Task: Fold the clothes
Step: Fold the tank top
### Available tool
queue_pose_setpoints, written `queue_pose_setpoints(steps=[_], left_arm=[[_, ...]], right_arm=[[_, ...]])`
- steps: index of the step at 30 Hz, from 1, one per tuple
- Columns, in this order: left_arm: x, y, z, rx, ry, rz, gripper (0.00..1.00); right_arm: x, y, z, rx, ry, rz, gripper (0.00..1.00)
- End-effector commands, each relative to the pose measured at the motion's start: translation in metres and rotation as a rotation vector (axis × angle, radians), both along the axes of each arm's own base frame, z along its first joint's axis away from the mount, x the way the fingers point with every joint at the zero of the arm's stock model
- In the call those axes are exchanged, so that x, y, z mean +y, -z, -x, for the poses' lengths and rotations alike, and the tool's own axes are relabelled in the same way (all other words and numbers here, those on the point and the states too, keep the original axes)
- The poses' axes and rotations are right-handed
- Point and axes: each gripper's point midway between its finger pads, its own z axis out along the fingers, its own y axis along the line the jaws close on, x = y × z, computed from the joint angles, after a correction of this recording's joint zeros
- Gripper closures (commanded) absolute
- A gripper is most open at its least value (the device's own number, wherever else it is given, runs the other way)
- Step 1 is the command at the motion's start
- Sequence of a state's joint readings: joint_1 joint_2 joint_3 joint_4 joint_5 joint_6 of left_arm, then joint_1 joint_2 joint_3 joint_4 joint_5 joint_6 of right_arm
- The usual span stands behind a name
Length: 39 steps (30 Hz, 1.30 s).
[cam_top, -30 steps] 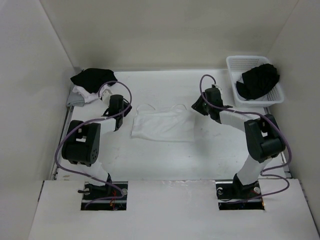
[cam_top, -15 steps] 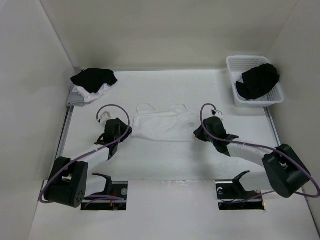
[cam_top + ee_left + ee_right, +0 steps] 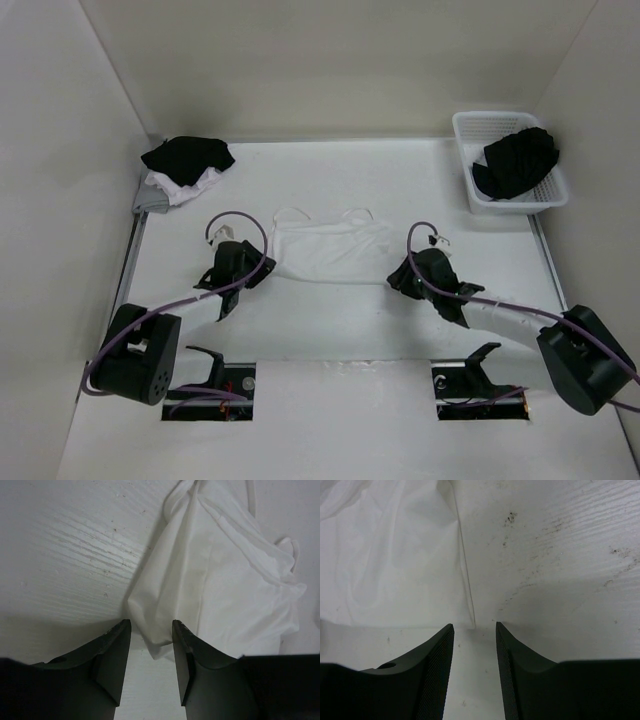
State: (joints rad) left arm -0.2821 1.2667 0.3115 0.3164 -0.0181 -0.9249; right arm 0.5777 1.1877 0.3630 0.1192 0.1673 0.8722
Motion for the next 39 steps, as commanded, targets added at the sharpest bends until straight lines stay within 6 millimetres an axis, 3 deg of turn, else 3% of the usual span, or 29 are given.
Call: queue_pose_setpoints(steps=[1,6,12,17,20,22,29,31,35,39], left_arm=[[-0.002,0.002,0.006,0.004,0.005,0.027,0.64],[0.002,-0.004,0.009,-0.009,-0.017,0.033,0.66],[0.006,-0.002,0.007,-0.005,-0.035,0.023,0.77],[0.008,-0.002,0.005,-0.008,-0.055,0.023,0.74],[0.012,-0.004,0.005,-0.020,-0.065,0.025,0.69],[0.013,-0.006,0.004,-0.027,-0.068,0.029,0.69],[0.011,-0.011,0.006,-0.044,-0.053,0.037,0.71],[0.008,-0.013,0.007,-0.051,-0.042,0.043,0.68],[0.002,-0.016,0.009,-0.071,-0.018,0.047,0.64],[0.006,-0.008,0.008,-0.047,-0.010,0.019,0.70]], right_arm=[[0.009,-0.005,-0.004,-0.008,-0.009,-0.032,0.56],[0.012,-0.003,-0.002,0.001,-0.019,-0.043,0.57],[0.021,0.005,0.000,0.042,-0.042,-0.070,0.61],[0.027,0.014,-0.005,0.055,-0.045,-0.081,0.62],[0.030,0.017,-0.007,0.062,-0.044,-0.088,0.74],[0.029,0.015,-0.007,0.054,-0.038,-0.091,0.75],[0.026,0.012,-0.005,0.045,-0.033,-0.097,0.70],[0.026,0.012,-0.005,0.045,-0.033,-0.097,0.64],[0.026,0.012,-0.005,0.043,-0.033,-0.096,0.64],[0.026,0.013,-0.005,0.045,-0.034,-0.093,0.64]])
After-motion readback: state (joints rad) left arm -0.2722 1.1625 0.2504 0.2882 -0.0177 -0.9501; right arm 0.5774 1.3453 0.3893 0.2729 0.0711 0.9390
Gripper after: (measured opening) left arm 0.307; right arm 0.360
